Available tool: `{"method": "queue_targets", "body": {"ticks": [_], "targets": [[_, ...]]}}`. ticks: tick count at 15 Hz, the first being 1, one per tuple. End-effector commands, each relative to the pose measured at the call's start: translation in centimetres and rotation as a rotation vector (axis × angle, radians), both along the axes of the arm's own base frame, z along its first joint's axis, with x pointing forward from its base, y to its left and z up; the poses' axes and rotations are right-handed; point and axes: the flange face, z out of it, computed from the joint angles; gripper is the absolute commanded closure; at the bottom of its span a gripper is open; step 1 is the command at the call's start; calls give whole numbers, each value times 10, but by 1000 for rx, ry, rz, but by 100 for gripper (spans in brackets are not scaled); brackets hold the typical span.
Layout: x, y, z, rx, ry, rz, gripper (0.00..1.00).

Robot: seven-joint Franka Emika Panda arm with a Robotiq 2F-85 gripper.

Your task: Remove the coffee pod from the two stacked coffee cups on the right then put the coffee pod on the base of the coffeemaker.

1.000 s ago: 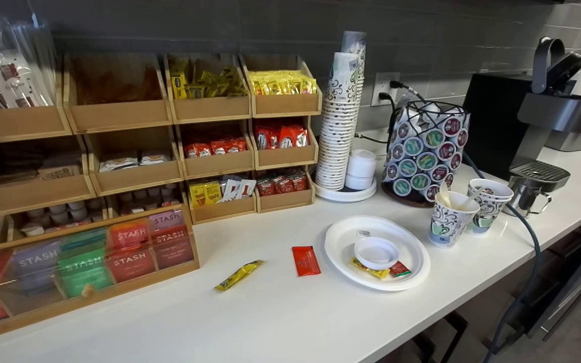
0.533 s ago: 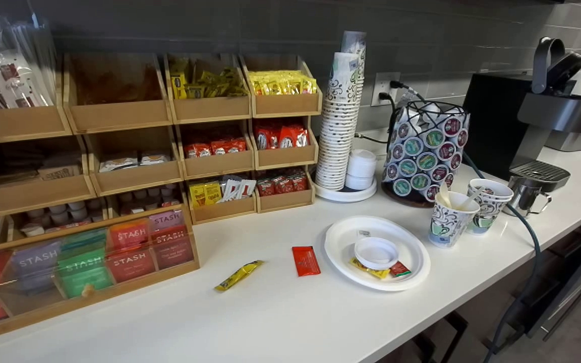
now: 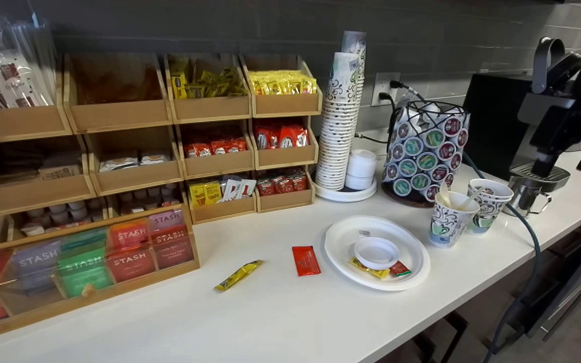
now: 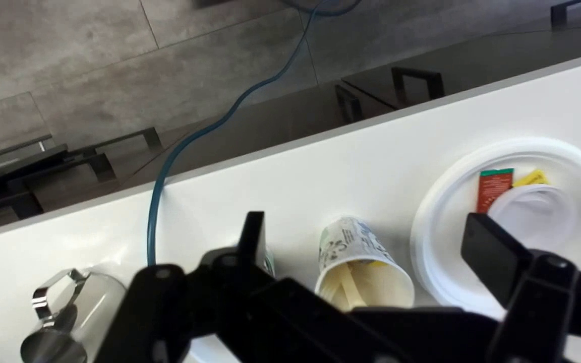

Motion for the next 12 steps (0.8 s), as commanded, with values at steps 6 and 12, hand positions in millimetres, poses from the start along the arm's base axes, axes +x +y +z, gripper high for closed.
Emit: {"method": "queue_targets", "body": {"ticks": [6,12], "targets": [[7,-1,0,0,-6,1,0],[88,-46,-39,-22,-265,-269,0]]}}
